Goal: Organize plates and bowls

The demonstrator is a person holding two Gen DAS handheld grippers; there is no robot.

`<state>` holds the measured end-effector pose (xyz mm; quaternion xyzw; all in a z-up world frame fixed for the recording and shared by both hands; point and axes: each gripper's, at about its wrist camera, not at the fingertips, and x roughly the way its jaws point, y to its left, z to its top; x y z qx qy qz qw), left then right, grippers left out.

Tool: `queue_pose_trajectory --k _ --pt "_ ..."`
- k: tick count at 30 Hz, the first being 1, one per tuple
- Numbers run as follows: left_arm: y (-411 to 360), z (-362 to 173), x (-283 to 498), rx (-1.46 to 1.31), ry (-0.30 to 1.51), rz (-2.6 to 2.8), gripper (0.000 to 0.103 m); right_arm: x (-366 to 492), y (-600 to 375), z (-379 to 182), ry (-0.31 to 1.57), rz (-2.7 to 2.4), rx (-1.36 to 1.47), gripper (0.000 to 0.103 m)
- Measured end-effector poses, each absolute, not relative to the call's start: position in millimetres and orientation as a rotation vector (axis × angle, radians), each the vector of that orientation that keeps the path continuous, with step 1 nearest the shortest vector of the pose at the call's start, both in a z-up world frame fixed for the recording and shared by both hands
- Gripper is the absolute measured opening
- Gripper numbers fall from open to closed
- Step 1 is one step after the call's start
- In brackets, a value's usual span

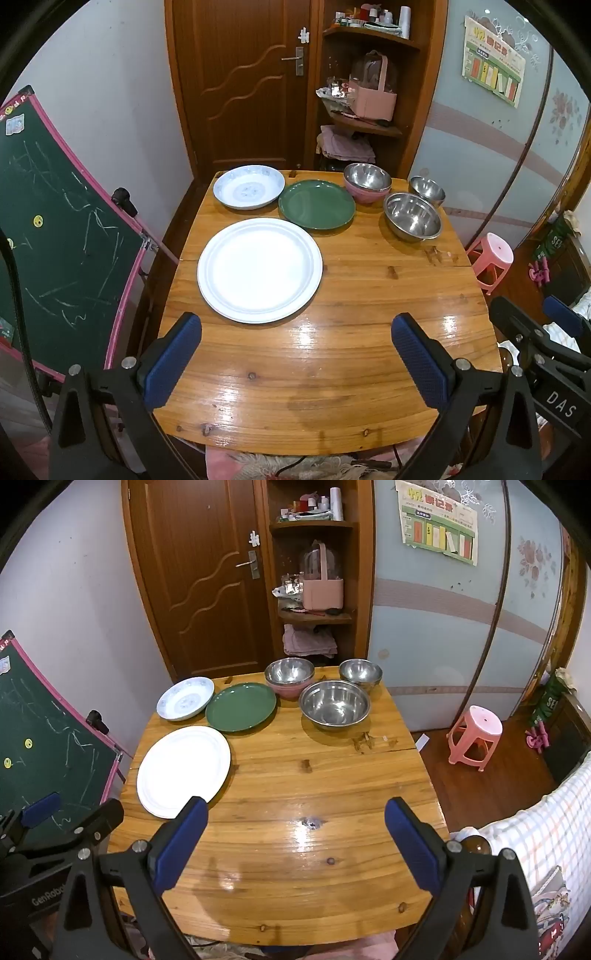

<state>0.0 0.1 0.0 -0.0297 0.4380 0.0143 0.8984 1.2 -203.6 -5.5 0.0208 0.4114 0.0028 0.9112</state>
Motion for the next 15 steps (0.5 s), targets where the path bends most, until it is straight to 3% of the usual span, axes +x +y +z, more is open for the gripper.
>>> queue_pose_trajectory --k 15 --pt "-0.8 0.8 -2.3 -0.063 0.914 0.023 0.102 1.3 -206.2 -9.1 0.852 0.017 0.06 0.097"
